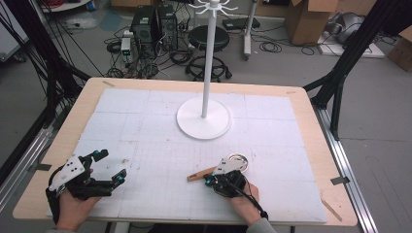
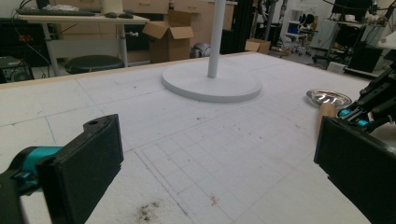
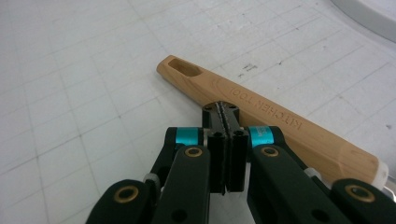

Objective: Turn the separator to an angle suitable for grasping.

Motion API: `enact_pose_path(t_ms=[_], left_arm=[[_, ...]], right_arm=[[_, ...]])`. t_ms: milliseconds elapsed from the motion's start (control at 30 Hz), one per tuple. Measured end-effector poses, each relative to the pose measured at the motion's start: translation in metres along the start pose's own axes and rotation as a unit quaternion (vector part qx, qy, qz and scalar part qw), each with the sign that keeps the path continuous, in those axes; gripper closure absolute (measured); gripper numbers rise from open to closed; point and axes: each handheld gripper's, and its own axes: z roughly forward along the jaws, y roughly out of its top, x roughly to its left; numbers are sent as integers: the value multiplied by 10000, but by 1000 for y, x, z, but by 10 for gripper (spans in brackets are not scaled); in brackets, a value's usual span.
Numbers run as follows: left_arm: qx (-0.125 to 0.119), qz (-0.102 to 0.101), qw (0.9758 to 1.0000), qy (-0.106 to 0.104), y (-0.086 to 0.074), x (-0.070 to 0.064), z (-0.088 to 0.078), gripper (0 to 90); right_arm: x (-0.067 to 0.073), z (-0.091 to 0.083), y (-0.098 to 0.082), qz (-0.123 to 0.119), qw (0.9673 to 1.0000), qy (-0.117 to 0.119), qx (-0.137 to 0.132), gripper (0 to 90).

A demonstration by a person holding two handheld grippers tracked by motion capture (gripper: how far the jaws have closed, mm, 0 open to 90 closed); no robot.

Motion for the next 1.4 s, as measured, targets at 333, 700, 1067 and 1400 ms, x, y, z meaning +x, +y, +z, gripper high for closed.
enact_pose_path(t_ms=[333,700,1067,1400], left_arm=[[15,-5,10000,17,-1,1,-1,17],[15,-12,10000,13,-1,1,-1,17],[23,-17,10000,11,-2,1,-2,17],[15,-11,10000,8,-2,1,-2,17]], right_arm=[[-4,7,6,13,9999,-107,-10,900],[-6,15,13,56,9996,-276,-11,900],[-8,22,19,130,9989,-449,-8,900],[-11,26,23,210,9984,-519,-15,900]])
